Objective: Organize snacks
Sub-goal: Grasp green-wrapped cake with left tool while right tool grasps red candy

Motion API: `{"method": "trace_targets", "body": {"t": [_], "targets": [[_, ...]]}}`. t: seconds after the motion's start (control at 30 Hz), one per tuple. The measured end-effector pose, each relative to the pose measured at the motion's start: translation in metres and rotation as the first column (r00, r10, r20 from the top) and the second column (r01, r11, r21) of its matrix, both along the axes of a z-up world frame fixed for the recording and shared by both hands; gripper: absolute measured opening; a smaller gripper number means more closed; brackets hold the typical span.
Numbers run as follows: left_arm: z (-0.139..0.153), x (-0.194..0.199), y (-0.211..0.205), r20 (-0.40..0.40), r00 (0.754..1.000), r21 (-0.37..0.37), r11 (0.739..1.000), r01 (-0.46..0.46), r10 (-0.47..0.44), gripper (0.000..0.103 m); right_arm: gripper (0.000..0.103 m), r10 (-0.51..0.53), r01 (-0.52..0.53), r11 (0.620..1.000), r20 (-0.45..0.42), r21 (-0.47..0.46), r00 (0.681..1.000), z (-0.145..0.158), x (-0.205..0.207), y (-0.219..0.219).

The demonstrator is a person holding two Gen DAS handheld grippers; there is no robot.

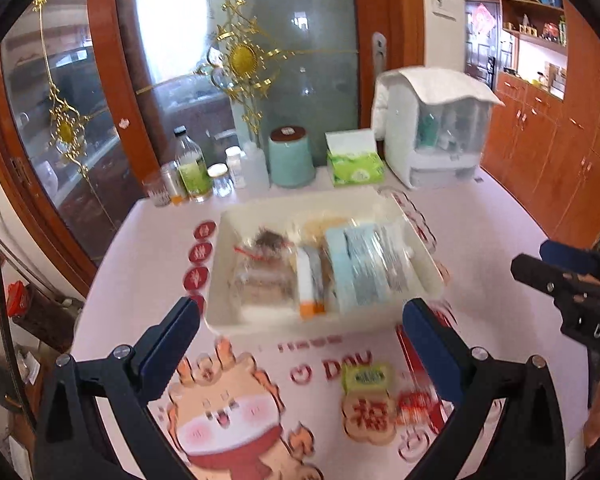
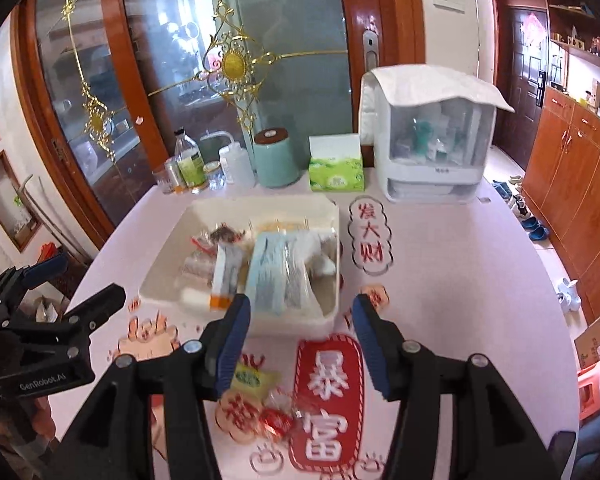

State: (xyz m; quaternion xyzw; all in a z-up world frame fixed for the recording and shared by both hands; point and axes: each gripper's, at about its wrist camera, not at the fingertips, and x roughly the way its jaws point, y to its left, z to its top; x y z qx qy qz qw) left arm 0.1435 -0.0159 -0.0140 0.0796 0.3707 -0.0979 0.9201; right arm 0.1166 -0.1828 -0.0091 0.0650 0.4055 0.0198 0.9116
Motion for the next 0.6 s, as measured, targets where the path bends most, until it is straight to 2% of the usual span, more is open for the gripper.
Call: {"method": "trace_targets", "body": {"t": [0.1,0.27,0.6], "targets": [[-0.021,-0.024,-0.007,-0.023,0.999,0.006,1.0,0.025,-0.025,0.101,0.055,0.007,-0.007,1.0,-0.019,-0.022,1.0,-0.016,-0.021,-0.005],[-0.066,-0.045,-0.02,-0.096,0.994,0.042,0.997,0.057,-0.053,0.101,0.055,0.024,-0.025,1.0,-0.084,-0.006,0.996,-0.058,-0.048,-0.011],[-0.122,-0.04,-0.02,-0.156,0.984,0.108,0.989,0.102,-0.085,0.101,0.055,0.024,0.012,0.992,-0.284,0.125,0.959,-0.151,-0.054,0.014]]}}
